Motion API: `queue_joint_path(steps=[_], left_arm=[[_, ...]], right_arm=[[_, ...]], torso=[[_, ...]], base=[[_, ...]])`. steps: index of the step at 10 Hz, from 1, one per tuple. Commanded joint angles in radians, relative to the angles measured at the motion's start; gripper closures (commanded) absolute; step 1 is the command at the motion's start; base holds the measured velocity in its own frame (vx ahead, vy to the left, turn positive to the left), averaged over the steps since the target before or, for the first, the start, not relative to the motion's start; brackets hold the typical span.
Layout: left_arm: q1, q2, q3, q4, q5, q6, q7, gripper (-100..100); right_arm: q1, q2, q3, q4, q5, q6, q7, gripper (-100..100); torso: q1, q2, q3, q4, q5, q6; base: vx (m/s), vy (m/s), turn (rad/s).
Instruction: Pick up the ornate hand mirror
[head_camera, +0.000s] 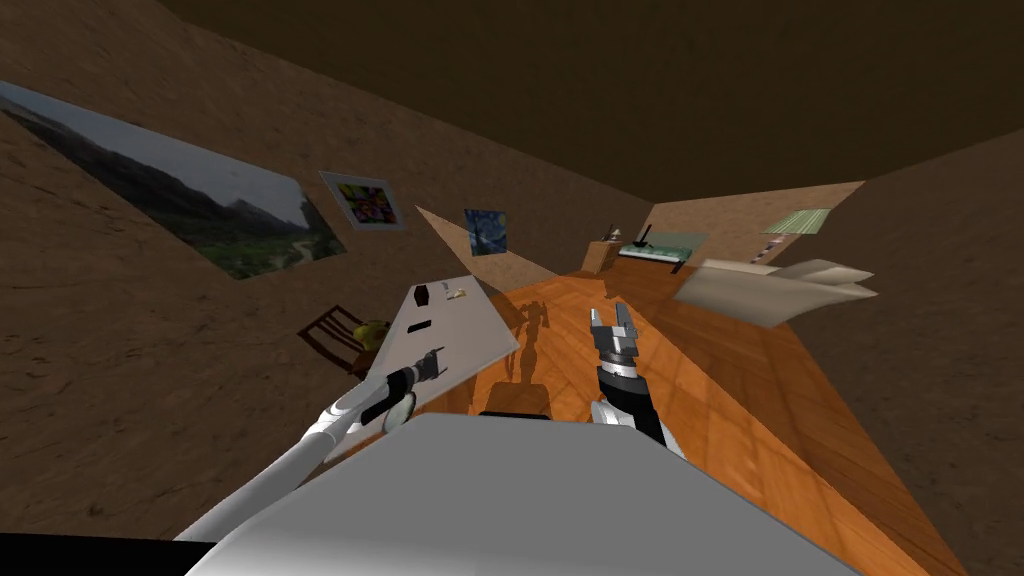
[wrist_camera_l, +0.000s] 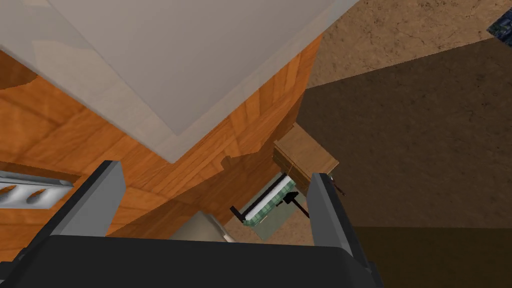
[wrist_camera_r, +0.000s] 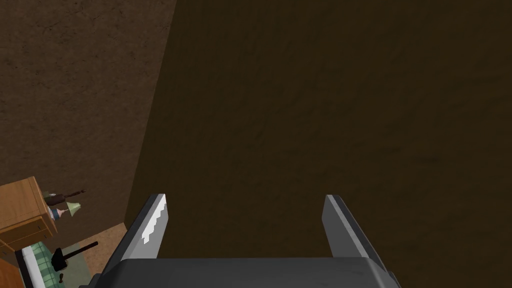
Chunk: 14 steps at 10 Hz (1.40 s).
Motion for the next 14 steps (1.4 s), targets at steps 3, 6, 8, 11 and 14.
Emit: queue_joint_path(steps=[3,6,8,11,14], left_arm=[[-0.025,0.03,-0.027,0.096,-0.106,-0.003,-0.071,-100],[-0.041,0.042,-0.045,0.156,-0.19,-0.005,-0.118,-100],[-0.055,0.053,-0.065,0.214,-0.256,-0.008,-0.162,-100],[-0.083,0.067,-0.105,0.305,-0.354,-0.016,-0.239,-100],[-0.083,0.067,-0.105,0.326,-0.393,-0.016,-0.243,-100]], right_arm=[[0.0,0.0,0.0,0.0,0.0,0.0,0.0,0],[0.0,0.0,0.0,0.0,0.0,0.0,0.0,0],[0.0,0.0,0.0,0.0,0.0,0.0,0.0,0],[0.0,0.0,0.0,0.0,0.0,0.0,0.0,0],[0.0,0.0,0.0,0.0,0.0,0.0,0.0,0]], torso=[[0.0,-0.001,0.0,0.0,0.0,0.0],[0.0,0.0,0.0,0.0,0.0,0.0],[0.001,0.0,0.0,0.0,0.0,-0.001],[0.001,0.001,0.0,0.0,0.0,-0.002],[0.001,0.001,0.001,0.0,0.0,-0.002]], base=[[0.028,0.002,-0.157],[0.017,0.003,-0.122],[0.016,0.01,-0.154],[0.015,0.017,-0.158],[0.007,0.01,-0.04]])
